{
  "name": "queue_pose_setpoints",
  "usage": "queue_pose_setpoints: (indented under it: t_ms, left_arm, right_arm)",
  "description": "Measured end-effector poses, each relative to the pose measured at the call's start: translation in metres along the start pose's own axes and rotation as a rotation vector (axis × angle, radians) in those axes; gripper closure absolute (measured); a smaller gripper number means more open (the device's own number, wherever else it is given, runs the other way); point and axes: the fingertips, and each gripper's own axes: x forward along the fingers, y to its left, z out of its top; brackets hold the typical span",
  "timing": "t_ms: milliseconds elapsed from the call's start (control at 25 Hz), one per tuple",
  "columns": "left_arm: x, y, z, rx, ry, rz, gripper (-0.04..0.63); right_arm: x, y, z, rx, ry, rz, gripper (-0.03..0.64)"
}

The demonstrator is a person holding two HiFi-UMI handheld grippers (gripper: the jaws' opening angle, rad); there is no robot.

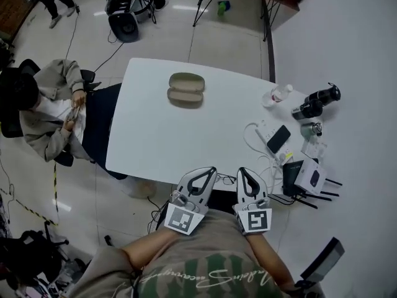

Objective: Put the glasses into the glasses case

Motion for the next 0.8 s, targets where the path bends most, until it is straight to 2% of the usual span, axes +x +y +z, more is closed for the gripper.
queue_pose_setpoints:
  t_ms: [80, 160, 360, 400, 480, 560, 680, 800]
  left_arm:
    - [0.009, 0.006, -0.005, -0.123, 0.034, 0.012, 0.589]
    - [0.021, 0.006, -0.002, -0.141, 0.028, 0.006, 0.589]
    - [0.040, 0.020, 0.004, -0.111, -0.002, 0.034, 0.589]
    - [0.041, 0.021, 0.006, -0.080, -0.007, 0.034, 0.589]
    - [0.042, 0.022, 0.012, 0.030, -0.029, 0.016, 0.589]
    - [0.042, 0.025, 0.013, 0.084, -0.040, 0.014, 0.589]
    - [0.042, 0.028, 0.006, 0.080, -0.025, 0.024, 0.589]
    - [0.038, 0.029, -0.004, 0.032, 0.003, 0.034, 0.589]
  right_arm:
    - [0.008, -0.004, -0.013, 0.001, 0.060, 0.032, 0.604]
    - [0.016, -0.007, -0.019, -0.001, 0.092, 0.075, 0.604]
    - [0.027, -0.003, -0.034, -0.049, 0.156, 0.201, 0.604]
    - [0.028, 0.001, -0.037, -0.051, 0.173, 0.223, 0.604]
    - [0.029, 0.006, -0.043, -0.081, 0.210, 0.257, 0.604]
    - [0.033, 0.012, -0.053, -0.128, 0.252, 0.290, 0.604]
    - [0.036, 0.022, -0.084, -0.207, 0.374, 0.372, 0.603]
    - [0.032, 0.032, -0.125, -0.281, 0.532, 0.450, 0.603]
